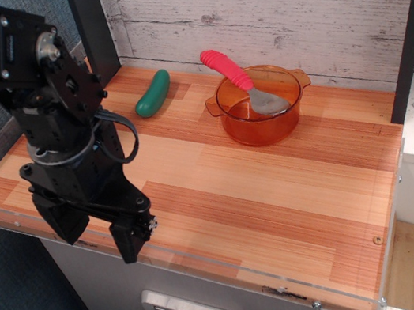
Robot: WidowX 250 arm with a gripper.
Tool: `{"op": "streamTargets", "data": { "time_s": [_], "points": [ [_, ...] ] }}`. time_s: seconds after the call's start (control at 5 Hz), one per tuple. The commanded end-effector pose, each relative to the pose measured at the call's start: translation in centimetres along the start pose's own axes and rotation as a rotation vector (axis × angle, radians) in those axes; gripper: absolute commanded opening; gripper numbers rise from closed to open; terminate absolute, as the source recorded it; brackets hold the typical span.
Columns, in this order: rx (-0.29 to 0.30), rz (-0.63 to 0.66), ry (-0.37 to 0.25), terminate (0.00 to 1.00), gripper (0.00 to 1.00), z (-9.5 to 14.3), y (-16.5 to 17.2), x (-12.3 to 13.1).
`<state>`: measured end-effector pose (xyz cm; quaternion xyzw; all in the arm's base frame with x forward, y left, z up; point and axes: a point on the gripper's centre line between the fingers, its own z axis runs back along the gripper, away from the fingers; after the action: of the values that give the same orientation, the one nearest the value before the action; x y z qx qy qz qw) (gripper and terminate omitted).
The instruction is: Place the spatula on the far edge of the table
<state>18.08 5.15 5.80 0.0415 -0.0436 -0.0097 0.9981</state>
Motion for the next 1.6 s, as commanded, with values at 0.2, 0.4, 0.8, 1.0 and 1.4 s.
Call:
{"op": "streamTargets", "data": {
  "time_s": [0.2, 0.4, 0.8, 1.0, 1.4],
  "points": [
    [0.03, 0.198, -0.006, 0.0, 1.0, 0.0, -0.8, 0.9],
    [0.014, 0.453, -0.029, 0.0, 1.0, 0.6, -1.2, 2.0],
    [-0.076, 0.968, -0.091, 0.0, 1.0, 2.0, -1.9, 6.1],
    [-0.094, 1.223, -0.092, 0.0, 1.0, 1.7, -2.1, 8.7],
    [-0.11, 1.319, -0.128, 0.0, 1.0, 1.0, -3.3, 13.2]
  ]
}}
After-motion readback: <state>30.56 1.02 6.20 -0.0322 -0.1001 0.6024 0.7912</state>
